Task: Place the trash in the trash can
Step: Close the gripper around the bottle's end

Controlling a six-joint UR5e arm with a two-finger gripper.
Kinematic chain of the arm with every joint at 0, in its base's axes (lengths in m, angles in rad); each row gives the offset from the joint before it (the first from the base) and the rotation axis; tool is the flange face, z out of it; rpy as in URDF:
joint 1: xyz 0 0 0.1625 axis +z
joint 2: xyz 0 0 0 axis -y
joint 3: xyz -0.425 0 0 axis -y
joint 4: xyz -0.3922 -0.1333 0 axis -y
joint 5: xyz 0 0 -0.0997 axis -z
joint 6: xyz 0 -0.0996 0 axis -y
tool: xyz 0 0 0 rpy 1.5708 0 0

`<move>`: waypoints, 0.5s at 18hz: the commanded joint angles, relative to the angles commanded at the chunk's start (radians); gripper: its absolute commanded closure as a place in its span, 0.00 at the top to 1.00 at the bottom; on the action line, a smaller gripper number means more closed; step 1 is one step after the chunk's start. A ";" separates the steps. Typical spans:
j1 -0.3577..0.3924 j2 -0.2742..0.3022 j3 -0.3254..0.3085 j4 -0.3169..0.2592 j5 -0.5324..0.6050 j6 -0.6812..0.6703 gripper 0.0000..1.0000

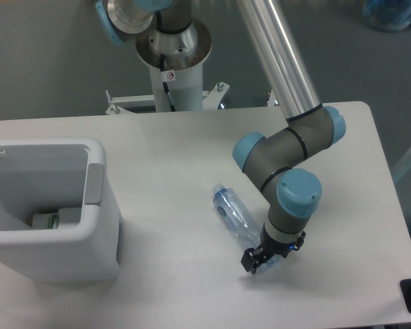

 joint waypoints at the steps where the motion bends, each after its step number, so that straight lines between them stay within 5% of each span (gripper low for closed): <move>1: 0.000 0.000 0.000 0.000 0.000 0.000 0.88; 9: 0.000 -0.006 0.003 0.002 0.009 0.000 0.88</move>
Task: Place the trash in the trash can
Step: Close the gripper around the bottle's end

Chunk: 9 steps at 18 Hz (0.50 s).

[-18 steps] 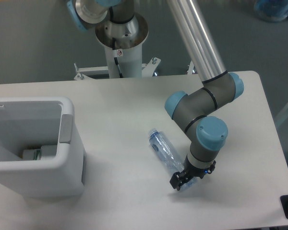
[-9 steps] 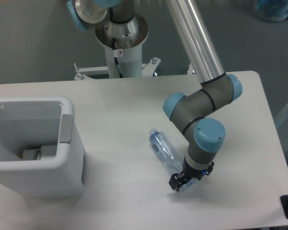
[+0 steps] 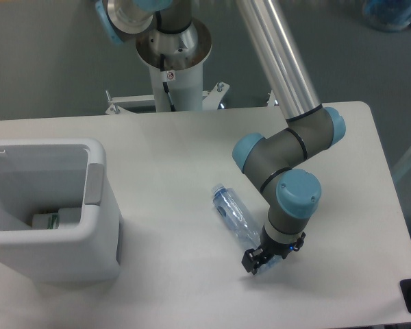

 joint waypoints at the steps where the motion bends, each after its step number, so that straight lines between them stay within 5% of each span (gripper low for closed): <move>1: 0.000 0.000 0.000 0.000 0.003 -0.002 0.88; 9: -0.003 0.000 0.000 0.005 0.003 -0.008 0.79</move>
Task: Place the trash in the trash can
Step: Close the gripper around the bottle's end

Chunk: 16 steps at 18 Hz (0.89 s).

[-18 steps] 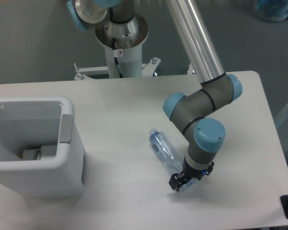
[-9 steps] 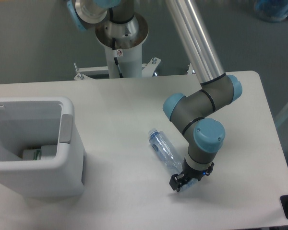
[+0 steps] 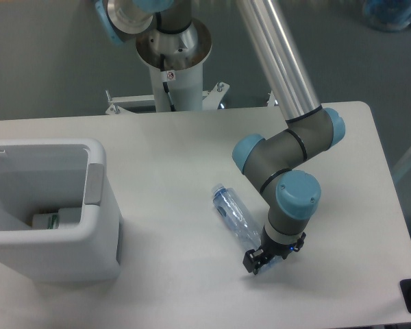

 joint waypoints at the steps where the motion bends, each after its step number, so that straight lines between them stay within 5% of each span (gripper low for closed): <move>1: 0.000 0.000 0.000 -0.002 0.000 0.000 0.78; 6: -0.002 0.002 -0.002 -0.002 0.000 -0.015 0.68; 16: -0.002 0.017 -0.008 -0.002 0.002 -0.015 0.67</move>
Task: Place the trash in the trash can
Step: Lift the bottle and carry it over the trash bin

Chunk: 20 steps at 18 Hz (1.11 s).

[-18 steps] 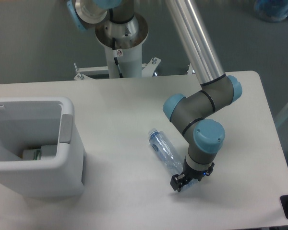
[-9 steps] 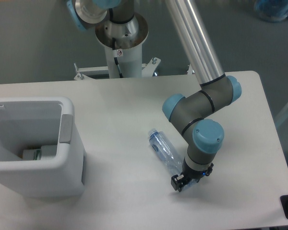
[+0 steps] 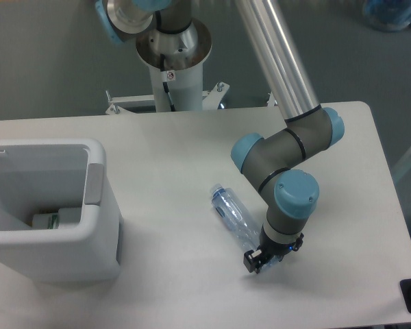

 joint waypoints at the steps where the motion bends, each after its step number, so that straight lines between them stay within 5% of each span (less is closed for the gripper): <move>1: 0.000 0.011 0.002 -0.002 0.000 0.000 0.67; 7: 0.005 0.158 0.009 -0.002 -0.008 0.002 0.67; 10: 0.008 0.235 0.072 0.011 -0.012 0.006 0.67; 16: -0.043 0.285 0.196 0.107 -0.135 0.011 0.67; 20: -0.106 0.324 0.215 0.161 -0.219 -0.003 0.67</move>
